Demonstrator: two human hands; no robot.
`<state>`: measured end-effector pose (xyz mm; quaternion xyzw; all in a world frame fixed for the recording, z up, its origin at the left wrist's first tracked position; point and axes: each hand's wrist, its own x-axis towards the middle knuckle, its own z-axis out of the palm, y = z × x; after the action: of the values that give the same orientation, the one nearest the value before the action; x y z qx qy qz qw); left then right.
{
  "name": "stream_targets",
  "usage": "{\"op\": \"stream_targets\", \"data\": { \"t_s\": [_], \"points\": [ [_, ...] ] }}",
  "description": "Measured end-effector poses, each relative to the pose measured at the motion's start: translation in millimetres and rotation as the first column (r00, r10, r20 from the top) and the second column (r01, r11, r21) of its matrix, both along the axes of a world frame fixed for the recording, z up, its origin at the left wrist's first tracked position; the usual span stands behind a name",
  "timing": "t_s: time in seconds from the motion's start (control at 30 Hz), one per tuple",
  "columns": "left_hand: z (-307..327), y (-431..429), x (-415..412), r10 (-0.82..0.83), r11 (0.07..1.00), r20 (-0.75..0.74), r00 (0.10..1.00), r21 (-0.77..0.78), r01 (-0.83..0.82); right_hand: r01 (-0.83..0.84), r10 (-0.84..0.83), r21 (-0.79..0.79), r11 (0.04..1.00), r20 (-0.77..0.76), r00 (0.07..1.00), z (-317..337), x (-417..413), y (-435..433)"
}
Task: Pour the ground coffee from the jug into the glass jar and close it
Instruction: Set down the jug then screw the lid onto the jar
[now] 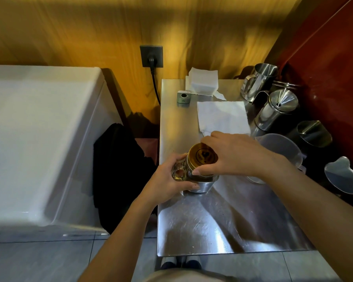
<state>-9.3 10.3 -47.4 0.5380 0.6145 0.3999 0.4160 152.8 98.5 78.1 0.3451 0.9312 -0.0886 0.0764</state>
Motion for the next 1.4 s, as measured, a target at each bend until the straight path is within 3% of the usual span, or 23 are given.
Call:
{"op": "stream_targets", "data": {
  "t_s": [0.13, 0.23, 0.53, 0.6, 0.63, 0.7, 0.73, 0.83, 0.93, 1.03, 1.1, 1.2, 1.23, 1.4],
  "points": [
    [-2, 1, 0, -0.007, 1.000, 0.006, 1.000, 0.016, 0.007, -0.101, 0.099, -0.131, 0.986, -0.019, 0.995, 2, -2, 2],
    [-3, 2, -2, -0.018, 1.000, 0.017, 1.000, 0.015, 0.018, -0.120, 0.127, -0.135, 0.983, 0.040, 0.991, 5, -5, 2],
    [-5, 4, -3, -0.024, 0.999, 0.021, 0.999, 0.033, 0.024, 0.065, -0.083, 0.234, 0.970, 0.069, 0.994, 2, -14, -8],
    [-6, 4, -4, -0.024, 0.999, 0.015, 1.000, 0.036, 0.024, 0.053, -0.057, 0.136, 0.989, 0.026, 0.998, 4, -6, 0],
    [-7, 5, -4, -0.023, 0.999, 0.017, 1.000, 0.034, 0.023, 0.015, -0.015, 0.011, 1.000, 0.019, 1.000, 8, -2, 3],
    [-9, 5, -5, -0.019, 0.999, 0.023, 1.000, 0.029, 0.018, -0.149, 0.149, -0.212, 0.966, -0.017, 0.989, 13, -1, 5],
    [-10, 6, -6, -0.018, 0.999, 0.023, 1.000, 0.028, 0.017, -0.215, 0.214, -0.238, 0.947, -0.029, 0.976, 12, -1, 5],
    [-9, 6, -4, -0.014, 0.999, 0.002, 1.000, 0.032, 0.014, -0.227, 0.221, -0.135, 0.964, -0.064, 0.973, 4, 0, 4],
    [-9, 5, -2, -0.016, 0.999, -0.006, 1.000, 0.036, 0.016, -0.057, 0.059, 0.086, 0.995, -0.015, 0.998, -4, -7, -3],
    [-9, 4, -3, -0.014, 0.999, 0.006, 1.000, 0.043, 0.014, 0.093, -0.099, 0.307, 0.947, 0.002, 0.995, -10, -11, -6],
    [-8, 5, -4, -0.021, 0.999, 0.011, 1.000, 0.037, 0.021, 0.106, -0.094, 0.200, 0.974, -0.067, 0.993, -7, -3, 0],
    [-7, 7, -6, -0.032, 0.999, 0.045, 0.998, 0.017, 0.031, -0.114, 0.095, -0.237, 0.965, -0.088, 0.992, 6, 2, 6],
    [-8, 7, -7, -0.036, 0.999, 0.054, 0.998, 0.012, 0.035, -0.180, 0.161, -0.292, 0.939, -0.086, 0.983, 7, 2, 5],
    [-11, 7, -5, -0.005, 1.000, -0.001, 1.000, 0.016, 0.005, -0.143, 0.125, -0.139, 0.980, -0.130, 0.984, -1, -2, -2]
  ]
}}
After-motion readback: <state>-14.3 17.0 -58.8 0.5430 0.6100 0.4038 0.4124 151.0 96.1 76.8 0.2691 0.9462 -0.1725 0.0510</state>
